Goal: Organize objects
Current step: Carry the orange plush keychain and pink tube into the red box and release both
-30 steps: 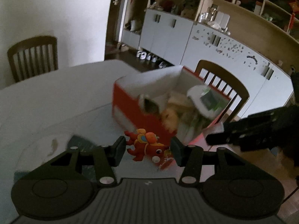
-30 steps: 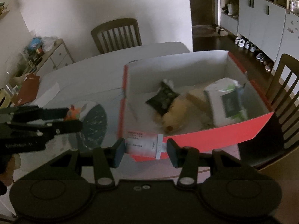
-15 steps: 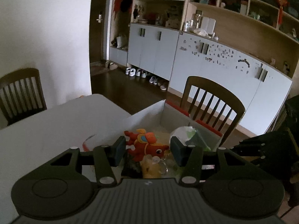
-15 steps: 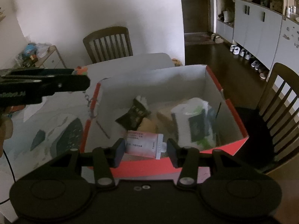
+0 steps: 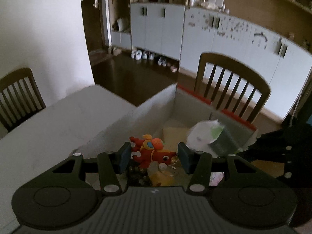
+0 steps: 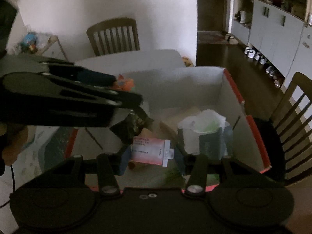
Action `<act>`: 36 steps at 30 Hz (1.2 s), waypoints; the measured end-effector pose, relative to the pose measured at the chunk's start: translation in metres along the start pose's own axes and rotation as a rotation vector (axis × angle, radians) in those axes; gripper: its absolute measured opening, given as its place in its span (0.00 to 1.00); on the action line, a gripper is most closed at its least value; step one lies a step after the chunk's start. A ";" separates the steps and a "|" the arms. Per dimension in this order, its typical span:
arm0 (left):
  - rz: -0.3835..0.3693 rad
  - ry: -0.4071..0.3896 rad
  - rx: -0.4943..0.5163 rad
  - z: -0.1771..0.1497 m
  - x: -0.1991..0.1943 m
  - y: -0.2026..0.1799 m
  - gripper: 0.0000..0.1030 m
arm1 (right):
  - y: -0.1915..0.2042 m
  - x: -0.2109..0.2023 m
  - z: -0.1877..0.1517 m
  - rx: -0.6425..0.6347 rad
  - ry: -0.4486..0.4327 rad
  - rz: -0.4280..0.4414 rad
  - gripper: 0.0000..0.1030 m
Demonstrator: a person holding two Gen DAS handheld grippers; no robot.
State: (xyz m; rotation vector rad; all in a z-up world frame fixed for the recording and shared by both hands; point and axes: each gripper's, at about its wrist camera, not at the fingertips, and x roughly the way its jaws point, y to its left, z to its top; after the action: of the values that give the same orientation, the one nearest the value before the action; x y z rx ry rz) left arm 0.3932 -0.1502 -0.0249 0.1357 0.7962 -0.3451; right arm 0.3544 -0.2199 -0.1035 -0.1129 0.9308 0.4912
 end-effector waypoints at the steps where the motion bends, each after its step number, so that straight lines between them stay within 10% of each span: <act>1: 0.003 0.016 -0.001 -0.001 0.006 0.001 0.50 | 0.000 0.005 0.000 -0.006 0.010 -0.007 0.46; 17: 0.015 0.182 -0.008 -0.018 0.058 0.004 0.51 | -0.018 0.036 -0.010 -0.029 0.078 -0.031 0.48; 36: 0.018 0.146 -0.034 -0.035 0.034 0.014 0.63 | -0.017 0.009 -0.018 -0.052 0.031 -0.014 0.57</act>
State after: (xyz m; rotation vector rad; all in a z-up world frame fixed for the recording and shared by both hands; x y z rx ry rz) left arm 0.3961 -0.1369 -0.0739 0.1371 0.9442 -0.3067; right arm 0.3529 -0.2367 -0.1235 -0.1742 0.9469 0.5020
